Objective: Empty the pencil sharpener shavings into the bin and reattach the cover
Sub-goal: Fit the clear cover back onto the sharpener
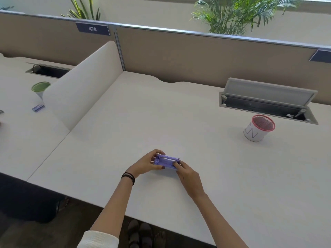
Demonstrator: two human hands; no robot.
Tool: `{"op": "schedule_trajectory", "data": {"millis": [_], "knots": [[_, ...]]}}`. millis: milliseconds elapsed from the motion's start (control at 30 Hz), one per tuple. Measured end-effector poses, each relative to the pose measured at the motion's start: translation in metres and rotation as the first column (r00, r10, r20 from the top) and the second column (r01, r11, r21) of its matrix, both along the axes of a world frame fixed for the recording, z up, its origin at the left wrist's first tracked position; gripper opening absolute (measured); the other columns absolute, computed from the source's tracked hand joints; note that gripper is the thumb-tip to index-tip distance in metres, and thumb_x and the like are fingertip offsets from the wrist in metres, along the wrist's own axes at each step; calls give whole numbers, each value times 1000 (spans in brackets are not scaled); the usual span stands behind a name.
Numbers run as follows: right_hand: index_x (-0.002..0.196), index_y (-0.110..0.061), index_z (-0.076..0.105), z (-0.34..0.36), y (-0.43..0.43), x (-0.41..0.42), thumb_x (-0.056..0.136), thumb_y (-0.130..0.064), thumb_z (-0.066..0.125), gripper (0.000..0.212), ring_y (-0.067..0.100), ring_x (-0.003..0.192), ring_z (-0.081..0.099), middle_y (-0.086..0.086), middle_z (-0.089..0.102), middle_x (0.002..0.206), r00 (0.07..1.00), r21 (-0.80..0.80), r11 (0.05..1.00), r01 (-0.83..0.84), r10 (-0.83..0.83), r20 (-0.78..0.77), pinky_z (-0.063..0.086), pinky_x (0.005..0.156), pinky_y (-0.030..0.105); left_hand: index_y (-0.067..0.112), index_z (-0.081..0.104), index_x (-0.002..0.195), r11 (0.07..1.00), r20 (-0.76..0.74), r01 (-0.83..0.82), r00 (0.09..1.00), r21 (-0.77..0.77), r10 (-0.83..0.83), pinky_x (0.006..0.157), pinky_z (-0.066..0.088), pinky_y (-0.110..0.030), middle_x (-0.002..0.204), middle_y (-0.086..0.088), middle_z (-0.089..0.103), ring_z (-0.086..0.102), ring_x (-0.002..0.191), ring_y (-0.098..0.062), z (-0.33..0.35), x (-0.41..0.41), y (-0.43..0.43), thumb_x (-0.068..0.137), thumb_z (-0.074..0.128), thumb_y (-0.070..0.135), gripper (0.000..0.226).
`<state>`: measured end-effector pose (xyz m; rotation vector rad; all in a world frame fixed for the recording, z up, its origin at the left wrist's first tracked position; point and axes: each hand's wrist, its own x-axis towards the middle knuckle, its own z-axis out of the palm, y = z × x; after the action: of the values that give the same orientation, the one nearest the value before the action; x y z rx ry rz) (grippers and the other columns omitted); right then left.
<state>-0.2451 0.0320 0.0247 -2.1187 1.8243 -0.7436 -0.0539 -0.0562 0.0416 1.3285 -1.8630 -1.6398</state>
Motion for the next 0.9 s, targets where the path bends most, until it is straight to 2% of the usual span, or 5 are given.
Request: {"op": "schedule_trajectory", "data": {"millis": [233, 567, 667, 800, 900], "knots": [[109, -11, 63, -19, 19, 16, 68, -7, 80, 44, 21, 74, 66, 12, 67, 100, 990, -37, 989, -141, 140, -30, 57, 54, 26, 25, 52, 118, 992, 105, 94, 991, -79, -86, 90, 49, -16, 119, 2, 57, 57, 108, -12, -4, 29, 17, 74, 76, 12, 52], [105, -14, 63, -28, 24, 24, 69, -14, 80, 40, 23, 77, 64, 13, 65, 98, 964, -103, 960, -259, 251, -85, 54, 56, 24, 27, 50, 119, 994, 166, 46, 986, -97, -30, 92, 38, 0, 131, 6, 53, 51, 118, -2, -18, 44, 39, 75, 74, 2, 56], [108, -14, 63, -30, 25, 24, 75, -18, 76, 35, 22, 77, 62, 13, 64, 100, 955, -91, 951, -294, 288, -78, 52, 56, 24, 29, 49, 119, 994, 184, 73, 981, -80, -58, 93, 39, -2, 133, 7, 52, 49, 116, 7, -16, 45, 38, 74, 74, 2, 58], [108, -17, 61, -33, 25, 23, 79, -20, 70, 30, 24, 80, 60, 13, 62, 101, 938, -72, 936, -345, 341, -56, 53, 58, 29, 28, 46, 127, 992, 233, 100, 969, -79, -79, 104, 39, -18, 137, 5, 50, 48, 124, -10, -16, 50, 40, 75, 74, 2, 64], [110, -20, 60, -37, 27, 23, 80, -20, 70, 32, 24, 88, 60, 12, 62, 108, 936, -96, 932, -350, 344, -76, 55, 63, 30, 37, 40, 126, 990, 286, 108, 955, -85, -80, 104, 35, -16, 133, 15, 47, 44, 125, -8, -17, 52, 44, 77, 72, 2, 69]]}}
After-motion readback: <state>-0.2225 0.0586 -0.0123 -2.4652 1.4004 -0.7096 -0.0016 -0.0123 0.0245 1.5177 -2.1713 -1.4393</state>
